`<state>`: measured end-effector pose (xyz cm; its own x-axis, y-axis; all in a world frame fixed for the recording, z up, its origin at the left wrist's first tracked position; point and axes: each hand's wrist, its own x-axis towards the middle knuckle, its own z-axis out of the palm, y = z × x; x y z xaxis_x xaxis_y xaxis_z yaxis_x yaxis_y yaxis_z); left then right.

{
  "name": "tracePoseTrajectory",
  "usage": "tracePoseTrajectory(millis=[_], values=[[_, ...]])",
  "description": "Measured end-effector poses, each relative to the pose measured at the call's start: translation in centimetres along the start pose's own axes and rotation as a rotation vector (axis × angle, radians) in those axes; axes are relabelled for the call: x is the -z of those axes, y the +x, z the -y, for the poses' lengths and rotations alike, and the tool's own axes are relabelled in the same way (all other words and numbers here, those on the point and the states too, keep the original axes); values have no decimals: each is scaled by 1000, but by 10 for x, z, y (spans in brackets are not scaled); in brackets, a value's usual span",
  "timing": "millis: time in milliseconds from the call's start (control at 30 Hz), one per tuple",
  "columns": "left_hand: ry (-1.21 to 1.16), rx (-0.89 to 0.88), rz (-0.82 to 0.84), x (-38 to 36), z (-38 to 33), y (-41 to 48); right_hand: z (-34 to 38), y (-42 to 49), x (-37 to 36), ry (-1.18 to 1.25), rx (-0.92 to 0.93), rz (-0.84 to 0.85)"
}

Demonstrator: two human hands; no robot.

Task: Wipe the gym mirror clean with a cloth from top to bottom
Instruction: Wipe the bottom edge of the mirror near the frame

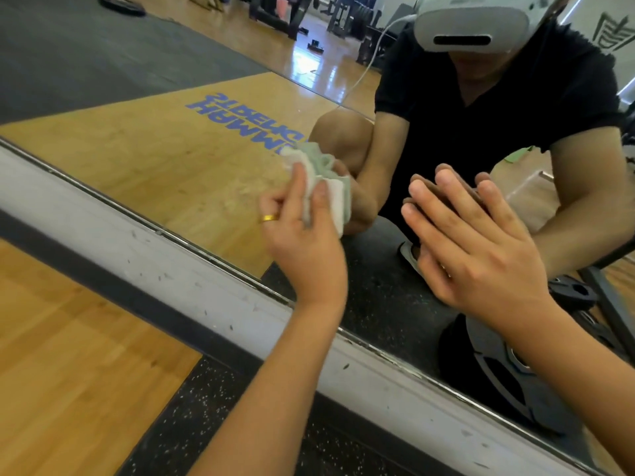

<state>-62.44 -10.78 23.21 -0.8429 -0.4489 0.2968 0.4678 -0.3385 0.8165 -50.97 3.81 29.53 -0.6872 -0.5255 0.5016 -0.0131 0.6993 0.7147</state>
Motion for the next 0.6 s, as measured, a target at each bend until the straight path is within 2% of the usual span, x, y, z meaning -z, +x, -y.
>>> tracePoseTrajectory(millis=[67,167,200,400,500,600], values=[[72,-59,-4,10,12,21,-1,1,0,4,2,0],[198,144,-247,35,46,75,-2,1,1,3,-2,-8],[203,189,-277,43,52,84,-2,1,1,4,-1,-8],[58,85,-129,19,28,45,1,2,-1,-4,-8,-40],[103,-15,-68,24,29,51,1,3,-1,11,-10,-48],[155,29,-162,37,43,70,1,4,1,21,-11,-43]])
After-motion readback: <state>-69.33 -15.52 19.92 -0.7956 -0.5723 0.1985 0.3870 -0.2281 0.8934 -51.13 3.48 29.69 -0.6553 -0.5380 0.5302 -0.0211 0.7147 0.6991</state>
